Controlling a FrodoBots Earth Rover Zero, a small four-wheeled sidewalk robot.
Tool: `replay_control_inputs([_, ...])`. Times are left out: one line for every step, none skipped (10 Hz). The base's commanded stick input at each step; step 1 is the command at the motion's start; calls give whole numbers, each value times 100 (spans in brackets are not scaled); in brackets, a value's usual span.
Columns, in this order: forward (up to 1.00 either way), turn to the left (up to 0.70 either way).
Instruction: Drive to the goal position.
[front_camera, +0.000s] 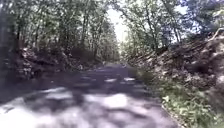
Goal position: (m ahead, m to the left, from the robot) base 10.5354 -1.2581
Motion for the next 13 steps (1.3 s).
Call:
replay_control_inputs([45, 0])
replay_control_inputs([45, 0])
replay_control_inputs([45, 0])
replay_control_inputs([45, 0])
replay_control_inputs([45, 0])
replay_control_inputs([45, 0])
replay_control_inputs([45, 0])
replay_control_inputs([45, 0])
replay_control_inputs([45, 0])
replay_control_inputs([45, 0])
replay_control_inputs([45, 0])
replay_control_inputs([45, 0])
replay_control_inputs([45, 7])
